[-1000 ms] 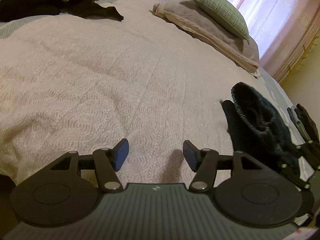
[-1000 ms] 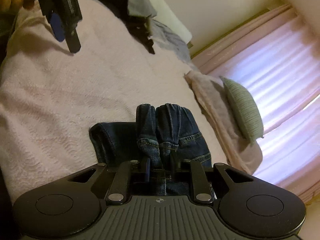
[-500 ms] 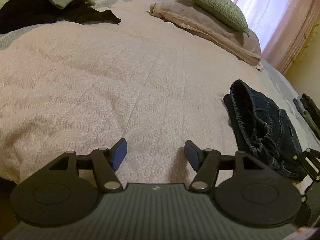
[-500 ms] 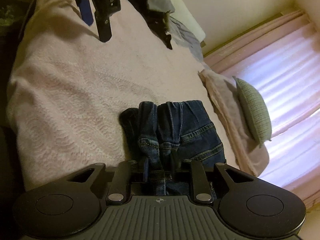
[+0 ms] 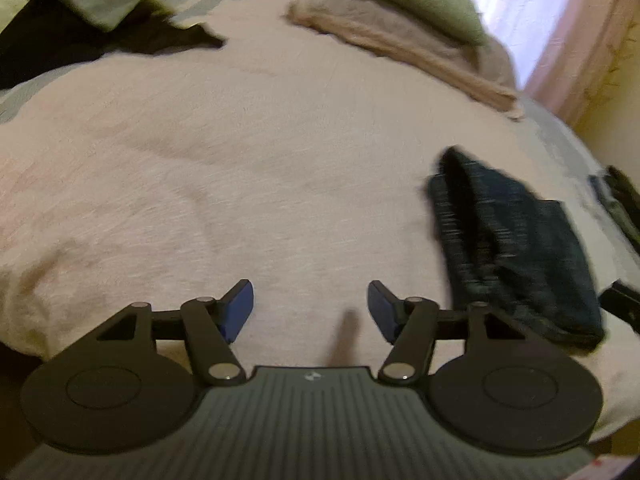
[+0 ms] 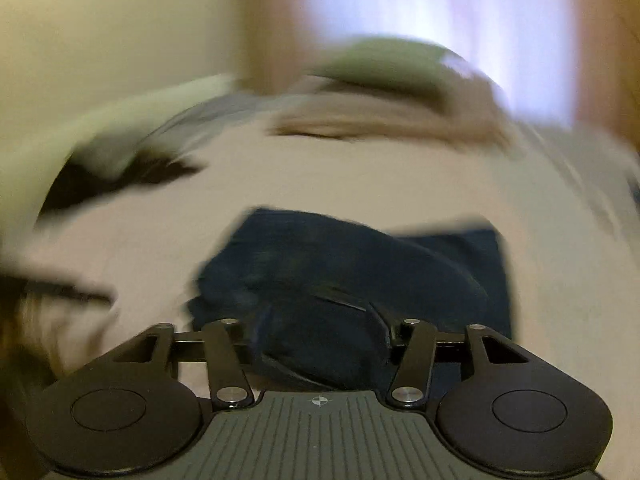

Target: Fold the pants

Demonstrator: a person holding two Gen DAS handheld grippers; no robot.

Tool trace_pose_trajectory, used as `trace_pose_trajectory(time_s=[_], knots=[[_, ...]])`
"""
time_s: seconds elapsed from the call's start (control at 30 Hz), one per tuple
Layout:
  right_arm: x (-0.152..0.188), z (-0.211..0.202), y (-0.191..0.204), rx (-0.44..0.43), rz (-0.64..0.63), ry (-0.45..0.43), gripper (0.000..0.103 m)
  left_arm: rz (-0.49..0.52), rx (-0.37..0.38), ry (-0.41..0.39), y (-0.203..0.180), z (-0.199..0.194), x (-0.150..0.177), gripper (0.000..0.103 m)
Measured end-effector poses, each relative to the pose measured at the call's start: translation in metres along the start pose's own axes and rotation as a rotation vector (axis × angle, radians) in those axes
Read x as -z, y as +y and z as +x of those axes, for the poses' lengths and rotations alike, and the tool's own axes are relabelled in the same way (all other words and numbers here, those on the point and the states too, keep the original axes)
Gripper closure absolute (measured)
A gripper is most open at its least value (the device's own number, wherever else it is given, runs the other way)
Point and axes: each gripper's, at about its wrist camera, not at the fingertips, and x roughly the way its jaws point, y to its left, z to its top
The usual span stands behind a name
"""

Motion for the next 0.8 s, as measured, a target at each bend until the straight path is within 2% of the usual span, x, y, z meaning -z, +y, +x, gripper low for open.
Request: trace_pose_trajectory(time_s=[0.07, 0.13, 0.2, 0.3, 0.37, 0.47, 0.5, 0.6, 0.73, 0.8], knots=[[-0.003, -0.01, -0.028, 0.051, 0.088, -0.011, 0.067, 0.026, 0.057, -0.026, -0.018, -0.008, -0.002, 0.056], [-0.008, -0.02, -0.042, 0.095, 0.103, -0.035, 0.068, 0.075, 0.136, -0.063, -0.044, -0.015, -0.005, 0.061], [-0.011, -0.024, -0.053, 0.105, 0.12, -0.053, 0.071, 0.136, 0.193, -0.087, -0.069, -0.016, -0.007, 0.064], [-0.008, -0.017, -0.067, 0.108, 0.162, -0.046, 0.079, 0.213, 0.237, -0.094, -0.103, -0.006, -0.01, 0.069], [0.001, -0.007, -0.073, 0.11, 0.183, -0.02, 0.082, 0.255, 0.236, -0.078, -0.118, 0.007, -0.009, 0.074], [0.02, 0.017, -0.084, 0.097, 0.217, 0.073, 0.083, 0.318, 0.145, -0.013, -0.13, 0.038, 0.001, 0.078], [0.023, 0.02, -0.085, 0.094, 0.216, 0.081, 0.083, 0.326, 0.115, 0.02, -0.129, 0.049, 0.004, 0.077], [0.014, 0.013, -0.087, 0.078, 0.209, 0.065, 0.083, 0.286, 0.149, 0.036, -0.121, 0.048, 0.003, 0.078], [-0.003, 0.009, -0.093, 0.066, 0.209, 0.008, 0.083, 0.235, 0.224, -0.009, -0.111, 0.029, -0.012, 0.076], [-0.008, 0.013, -0.096, 0.073, 0.208, -0.004, 0.083, 0.187, 0.272, -0.008, -0.108, 0.032, -0.025, 0.075]])
